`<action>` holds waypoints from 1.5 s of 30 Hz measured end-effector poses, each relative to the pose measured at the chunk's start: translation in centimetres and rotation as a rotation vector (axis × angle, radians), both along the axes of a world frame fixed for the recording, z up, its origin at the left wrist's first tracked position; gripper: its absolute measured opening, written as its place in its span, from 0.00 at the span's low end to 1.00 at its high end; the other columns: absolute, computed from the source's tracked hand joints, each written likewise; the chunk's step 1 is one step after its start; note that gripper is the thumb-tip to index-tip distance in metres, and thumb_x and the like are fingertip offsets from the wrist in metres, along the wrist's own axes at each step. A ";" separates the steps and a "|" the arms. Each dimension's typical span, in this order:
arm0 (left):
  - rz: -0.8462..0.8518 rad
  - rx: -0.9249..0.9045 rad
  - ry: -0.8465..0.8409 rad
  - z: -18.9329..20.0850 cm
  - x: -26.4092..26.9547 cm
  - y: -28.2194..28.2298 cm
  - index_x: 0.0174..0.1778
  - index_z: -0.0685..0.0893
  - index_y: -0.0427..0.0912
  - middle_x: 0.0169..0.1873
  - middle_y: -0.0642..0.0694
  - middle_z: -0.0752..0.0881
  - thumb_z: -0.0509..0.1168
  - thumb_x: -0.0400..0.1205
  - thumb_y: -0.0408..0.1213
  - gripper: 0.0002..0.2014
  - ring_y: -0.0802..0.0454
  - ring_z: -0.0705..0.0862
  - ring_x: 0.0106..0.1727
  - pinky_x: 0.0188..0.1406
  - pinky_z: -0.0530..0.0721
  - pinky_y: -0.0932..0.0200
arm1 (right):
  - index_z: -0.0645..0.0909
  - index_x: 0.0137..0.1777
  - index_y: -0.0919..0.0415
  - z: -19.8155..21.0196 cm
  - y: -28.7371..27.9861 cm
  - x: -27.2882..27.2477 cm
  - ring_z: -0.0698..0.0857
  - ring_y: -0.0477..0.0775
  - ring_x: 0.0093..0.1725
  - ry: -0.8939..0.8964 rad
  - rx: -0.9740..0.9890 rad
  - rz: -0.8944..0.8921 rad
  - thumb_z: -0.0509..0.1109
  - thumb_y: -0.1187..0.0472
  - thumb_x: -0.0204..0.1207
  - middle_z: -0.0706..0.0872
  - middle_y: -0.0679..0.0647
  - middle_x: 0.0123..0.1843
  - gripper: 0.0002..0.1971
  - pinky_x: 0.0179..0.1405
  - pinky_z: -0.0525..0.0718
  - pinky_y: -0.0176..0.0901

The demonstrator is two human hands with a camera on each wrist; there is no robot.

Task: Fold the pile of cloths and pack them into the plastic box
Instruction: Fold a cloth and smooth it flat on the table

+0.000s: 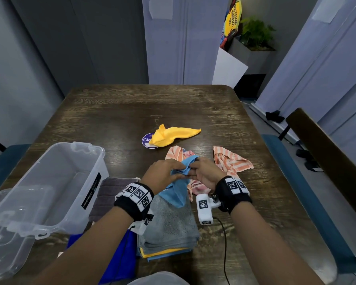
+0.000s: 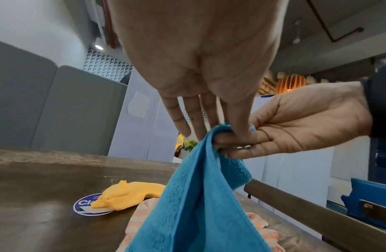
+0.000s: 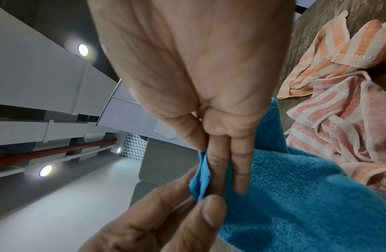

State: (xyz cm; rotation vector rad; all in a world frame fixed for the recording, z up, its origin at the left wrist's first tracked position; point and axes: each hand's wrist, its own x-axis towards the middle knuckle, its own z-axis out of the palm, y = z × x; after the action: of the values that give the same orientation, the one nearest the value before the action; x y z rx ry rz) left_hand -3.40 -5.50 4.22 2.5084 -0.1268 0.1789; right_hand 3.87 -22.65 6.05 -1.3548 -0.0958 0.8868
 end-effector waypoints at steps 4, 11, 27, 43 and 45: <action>0.039 0.045 -0.062 -0.1 0.0 -0.5 0.62 0.91 0.46 0.59 0.51 0.91 0.73 0.81 0.35 0.14 0.52 0.88 0.60 0.61 0.81 0.60 | 0.79 0.66 0.73 0.1 0.4 0.3 0.90 0.60 0.50 -0.032 -0.062 -0.012 0.58 0.72 0.86 0.88 0.69 0.59 0.13 0.59 0.87 0.51; 0.254 -0.241 -0.181 3.8 0.8 -0.3 0.56 0.85 0.51 0.42 0.55 0.86 0.60 0.88 0.32 0.11 0.61 0.83 0.41 0.40 0.78 0.58 | 0.76 0.68 0.60 1.3 -0.1 -0.2 0.90 0.63 0.59 -0.094 -0.055 -0.035 0.52 0.59 0.91 0.92 0.63 0.57 0.14 0.60 0.81 0.56; 0.176 -0.610 -0.499 15.2 1.4 4.3 0.55 0.81 0.39 0.46 0.53 0.84 0.58 0.89 0.27 0.07 0.61 0.81 0.48 0.53 0.78 0.64 | 0.83 0.63 0.59 8.3 0.1 2.0 0.89 0.49 0.54 -0.523 0.235 -0.254 0.60 0.65 0.89 0.92 0.49 0.54 0.11 0.56 0.88 0.48; 0.400 -0.725 -0.508 14.2 2.7 4.0 0.52 0.78 0.44 0.43 0.52 0.78 0.56 0.90 0.39 0.07 0.58 0.74 0.44 0.48 0.74 0.57 | 0.82 0.62 0.62 13.6 0.0 2.3 0.85 0.46 0.54 -0.898 0.240 -0.230 0.64 0.66 0.88 0.88 0.50 0.54 0.09 0.51 0.82 0.39; 0.462 -0.710 -0.523 14.2 2.8 3.7 0.50 0.77 0.45 0.42 0.54 0.78 0.56 0.91 0.41 0.08 0.60 0.75 0.42 0.46 0.75 0.61 | 0.82 0.61 0.62 13.3 0.3 2.2 0.85 0.45 0.51 -0.878 0.255 -0.268 0.64 0.66 0.87 0.88 0.50 0.51 0.07 0.49 0.82 0.38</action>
State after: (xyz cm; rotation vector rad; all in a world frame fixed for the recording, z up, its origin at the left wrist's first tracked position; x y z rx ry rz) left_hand -0.58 -1.83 18.41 1.6990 0.2687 0.8972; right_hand 6.12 -22.38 19.31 -1.3859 -0.6627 0.0051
